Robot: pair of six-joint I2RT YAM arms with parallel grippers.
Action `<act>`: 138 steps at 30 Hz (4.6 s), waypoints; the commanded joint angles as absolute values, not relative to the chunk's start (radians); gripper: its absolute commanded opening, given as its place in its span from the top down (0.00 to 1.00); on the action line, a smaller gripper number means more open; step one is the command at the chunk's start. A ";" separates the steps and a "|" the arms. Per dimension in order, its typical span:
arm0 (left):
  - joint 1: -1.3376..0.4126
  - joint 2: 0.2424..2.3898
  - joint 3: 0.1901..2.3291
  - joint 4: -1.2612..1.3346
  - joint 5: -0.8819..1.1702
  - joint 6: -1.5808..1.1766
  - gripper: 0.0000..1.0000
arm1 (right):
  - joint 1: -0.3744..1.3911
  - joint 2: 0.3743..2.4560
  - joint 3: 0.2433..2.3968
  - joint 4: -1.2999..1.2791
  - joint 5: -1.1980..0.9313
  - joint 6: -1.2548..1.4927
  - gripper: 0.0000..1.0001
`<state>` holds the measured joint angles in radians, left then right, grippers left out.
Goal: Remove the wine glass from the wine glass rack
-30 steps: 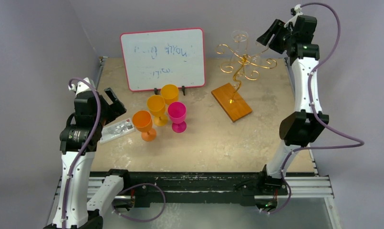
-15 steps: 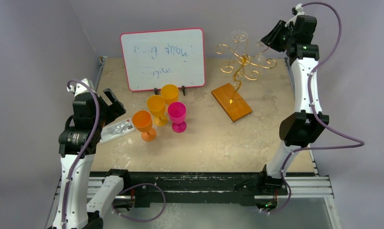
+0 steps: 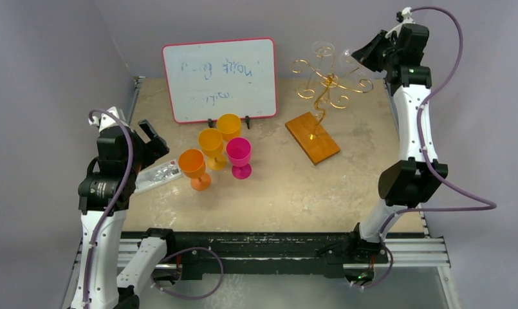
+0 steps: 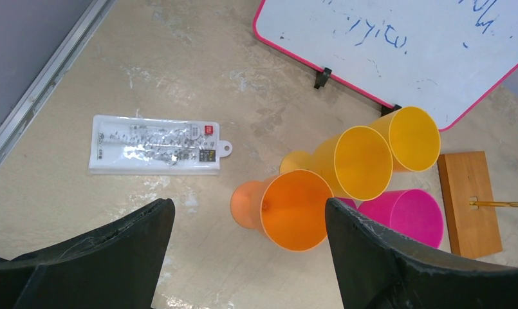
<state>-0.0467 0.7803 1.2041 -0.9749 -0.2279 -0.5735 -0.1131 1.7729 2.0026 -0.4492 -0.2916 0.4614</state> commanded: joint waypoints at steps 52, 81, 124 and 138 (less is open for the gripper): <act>-0.043 0.757 1.216 -0.963 -0.219 -0.589 0.14 | -0.213 1.350 1.503 -0.113 -0.126 0.809 1.00; -0.043 0.742 1.207 -0.965 -0.209 -0.596 0.14 | -0.216 1.395 1.510 -0.033 -0.470 0.837 1.00; -0.043 0.735 1.195 -0.918 -0.133 -0.589 0.11 | -0.218 1.487 1.619 0.045 -0.388 0.863 1.00; -0.043 0.726 1.201 -0.916 -0.089 -0.580 0.04 | -0.218 1.430 1.624 0.043 -0.077 0.774 1.00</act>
